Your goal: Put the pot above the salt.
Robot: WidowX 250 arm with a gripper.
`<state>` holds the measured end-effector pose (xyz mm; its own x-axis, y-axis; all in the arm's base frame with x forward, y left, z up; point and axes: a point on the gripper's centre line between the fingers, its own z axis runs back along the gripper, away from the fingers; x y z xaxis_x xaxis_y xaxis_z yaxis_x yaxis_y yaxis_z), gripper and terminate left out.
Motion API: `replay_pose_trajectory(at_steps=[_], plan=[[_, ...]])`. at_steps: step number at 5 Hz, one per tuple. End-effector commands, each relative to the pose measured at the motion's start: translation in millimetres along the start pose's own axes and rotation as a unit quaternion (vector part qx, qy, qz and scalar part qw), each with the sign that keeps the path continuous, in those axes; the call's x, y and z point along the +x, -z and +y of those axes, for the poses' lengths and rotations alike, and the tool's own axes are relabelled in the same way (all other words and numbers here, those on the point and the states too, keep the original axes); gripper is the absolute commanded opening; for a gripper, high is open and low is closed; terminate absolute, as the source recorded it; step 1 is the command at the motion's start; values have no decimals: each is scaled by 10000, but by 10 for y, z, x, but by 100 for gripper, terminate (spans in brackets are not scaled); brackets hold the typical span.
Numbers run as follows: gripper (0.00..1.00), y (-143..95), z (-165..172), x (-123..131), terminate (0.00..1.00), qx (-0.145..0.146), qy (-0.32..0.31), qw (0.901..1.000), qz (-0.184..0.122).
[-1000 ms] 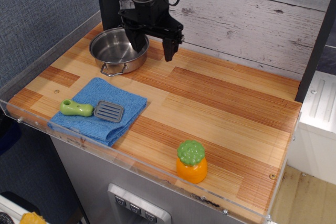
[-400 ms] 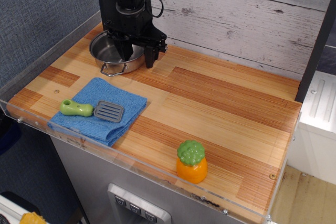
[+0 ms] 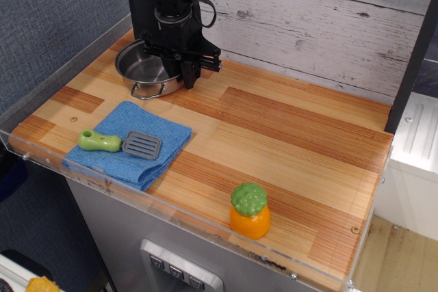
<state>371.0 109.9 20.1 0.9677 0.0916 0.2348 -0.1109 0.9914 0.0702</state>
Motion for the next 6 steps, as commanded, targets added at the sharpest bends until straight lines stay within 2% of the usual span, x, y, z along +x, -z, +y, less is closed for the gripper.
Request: replay_pose_trajectory(at_steps=[1,2,3,5,6], plan=[[0,-155,61,40,0,43,-35,9998,-213],[0,-177,43,39,0,-75,-25,9998,-202],[0,-305,22,41,0,-143,-65,9994,-317],[0,-806,-253,111,0,-357,26,9959,-835],[0,-968,-502,90,0,-497,303,9932,-1006]])
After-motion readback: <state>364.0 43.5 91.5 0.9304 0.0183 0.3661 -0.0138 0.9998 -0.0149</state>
